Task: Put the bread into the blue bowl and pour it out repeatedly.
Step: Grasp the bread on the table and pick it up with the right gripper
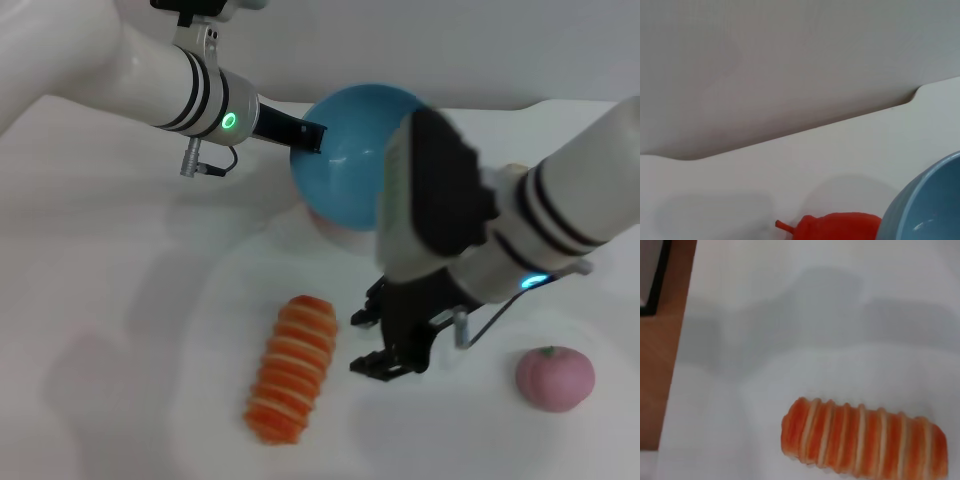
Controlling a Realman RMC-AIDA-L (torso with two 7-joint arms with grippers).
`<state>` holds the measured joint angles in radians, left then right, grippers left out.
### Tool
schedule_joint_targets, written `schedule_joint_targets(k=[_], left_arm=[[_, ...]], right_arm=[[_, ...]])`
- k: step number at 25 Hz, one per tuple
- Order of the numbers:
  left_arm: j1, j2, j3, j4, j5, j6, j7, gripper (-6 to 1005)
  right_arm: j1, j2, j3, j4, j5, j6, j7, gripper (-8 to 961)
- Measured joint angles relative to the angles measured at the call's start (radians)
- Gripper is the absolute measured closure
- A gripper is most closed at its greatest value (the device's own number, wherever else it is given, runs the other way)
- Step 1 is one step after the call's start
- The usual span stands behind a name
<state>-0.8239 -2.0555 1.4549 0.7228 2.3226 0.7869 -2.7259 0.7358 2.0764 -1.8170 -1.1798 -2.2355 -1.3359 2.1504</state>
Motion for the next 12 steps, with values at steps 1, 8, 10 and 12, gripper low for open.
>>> schedule_joint_targets(k=[1, 8, 10, 12], left_arm=[[0.0, 0.0, 0.0, 0.0, -0.001, 0.002, 0.0, 1000], [0.001, -0.001, -0.001, 0.003, -0.005, 0.006, -0.011, 1000], [0.001, -0.002, -0.001, 0.003, -0.005, 0.006, -0.012, 1001], [0.002, -0.002, -0.001, 0.003, -0.005, 0.005, -0.012, 1001]], right_arm=[[0.005, 0.001, -0.028, 0.01, 0.0, 0.021, 0.0, 483], [0.01, 0.009, -0.152, 0.074, 0.035, 0.212, 0.011, 486], [0.014, 0.009, -0.179, 0.106, 0.061, 0.254, 0.012, 487], [0.016, 0.009, -0.199, 0.139, 0.091, 0.296, 0.012, 487]])
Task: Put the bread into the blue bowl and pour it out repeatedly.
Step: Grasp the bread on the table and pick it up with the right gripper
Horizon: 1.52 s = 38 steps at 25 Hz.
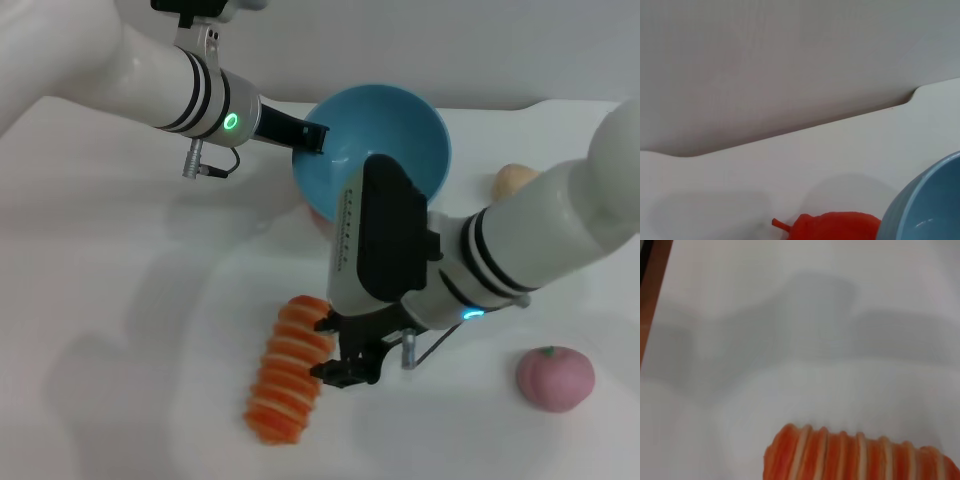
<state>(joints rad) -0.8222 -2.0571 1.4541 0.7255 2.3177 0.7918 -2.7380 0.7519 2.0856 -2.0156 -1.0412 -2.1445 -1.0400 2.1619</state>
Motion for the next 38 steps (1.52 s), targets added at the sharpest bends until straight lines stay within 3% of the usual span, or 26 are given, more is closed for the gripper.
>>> schedule_joint_targets(k=[13, 33, 36, 38], left_arm=[[-0.002, -0.003, 0.005, 0.0, 0.0, -0.009, 0.0, 1001], [0.0, -0.006, 0.009, 0.0, -0.002, 0.002, 0.0, 1001], [0.0, -0.006, 0.009, -0.004, -0.002, 0.003, 0.0, 1000], [0.0, -0.006, 0.01, -0.005, -0.002, 0.004, 0.0, 1000]], right_arm=[[0.015, 0.002, -0.088, 0.196, 0.318, 0.208, -0.135, 492], [0.017, 0.006, -0.178, 0.284, 0.381, 0.314, -0.139, 499], [0.016, 0.004, -0.179, 0.277, 0.38, 0.31, -0.14, 609], [0.012, 0.0, -0.174, 0.266, 0.377, 0.297, -0.14, 618]])
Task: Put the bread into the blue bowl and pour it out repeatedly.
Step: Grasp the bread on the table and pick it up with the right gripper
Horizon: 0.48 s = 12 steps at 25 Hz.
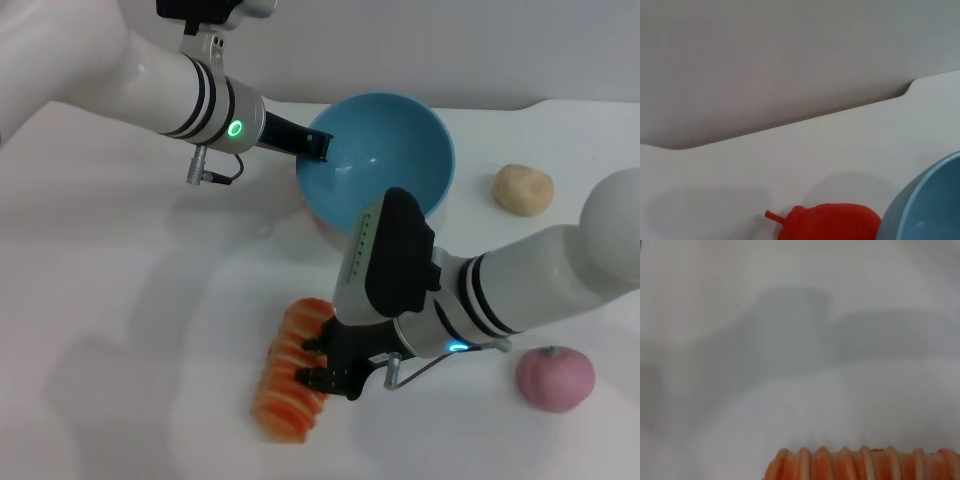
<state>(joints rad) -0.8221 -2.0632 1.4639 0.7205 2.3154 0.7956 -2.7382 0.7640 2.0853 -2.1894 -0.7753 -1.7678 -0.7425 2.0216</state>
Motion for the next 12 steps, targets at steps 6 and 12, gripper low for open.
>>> schedule_joint_targets(k=[6, 12], left_arm=[[0.0, -0.001, 0.004, -0.002, -0.001, 0.006, 0.0, 1000], [0.008, -0.002, 0.003, 0.004, -0.001, 0.015, 0.0, 1000]], right_arm=[[-0.022, -0.013, 0.084, -0.025, -0.007, -0.082, -0.01, 646], [-0.077, -0.015, 0.187, -0.072, -0.093, -0.135, -0.022, 710]])
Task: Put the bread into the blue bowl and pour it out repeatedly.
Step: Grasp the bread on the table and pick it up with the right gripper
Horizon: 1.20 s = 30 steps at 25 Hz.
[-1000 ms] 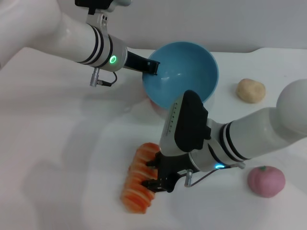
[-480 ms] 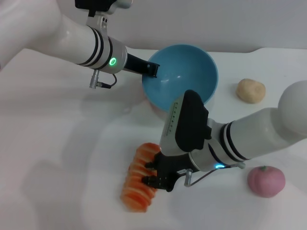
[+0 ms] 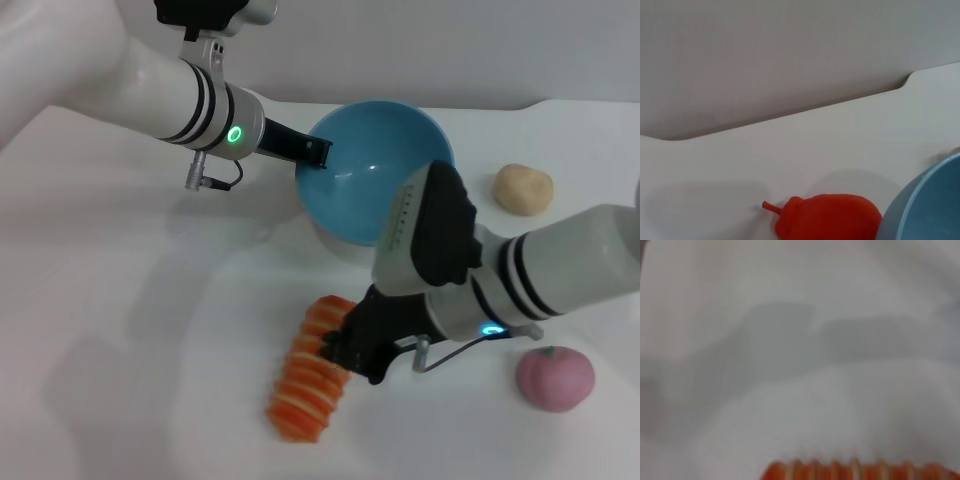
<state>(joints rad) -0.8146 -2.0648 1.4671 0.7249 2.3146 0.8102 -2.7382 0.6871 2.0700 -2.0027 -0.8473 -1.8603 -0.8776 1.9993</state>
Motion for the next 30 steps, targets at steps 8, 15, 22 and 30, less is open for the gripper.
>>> schedule_joint_targets(k=[8, 15, 22, 30], left_arm=[[-0.006, 0.0, -0.001, 0.001, 0.0, -0.001, 0.0, 1001], [-0.008, 0.0, -0.004, 0.001, 0.0, -0.001, 0.0, 1000], [-0.009, 0.0, -0.007, 0.002, 0.0, -0.005, -0.001, 1001], [-0.009, -0.001, -0.003, 0.002, -0.007, -0.009, -0.002, 1001]], right_arm=[[-0.009, 0.001, 0.034, -0.005, -0.035, -0.024, 0.004, 925], [-0.011, 0.004, 0.052, -0.047, -0.048, -0.041, 0.059, 928], [0.017, 0.007, 0.023, -0.04, -0.073, -0.046, 0.071, 800], [0.03, 0.016, -0.079, 0.011, -0.063, 0.115, 0.069, 584]])
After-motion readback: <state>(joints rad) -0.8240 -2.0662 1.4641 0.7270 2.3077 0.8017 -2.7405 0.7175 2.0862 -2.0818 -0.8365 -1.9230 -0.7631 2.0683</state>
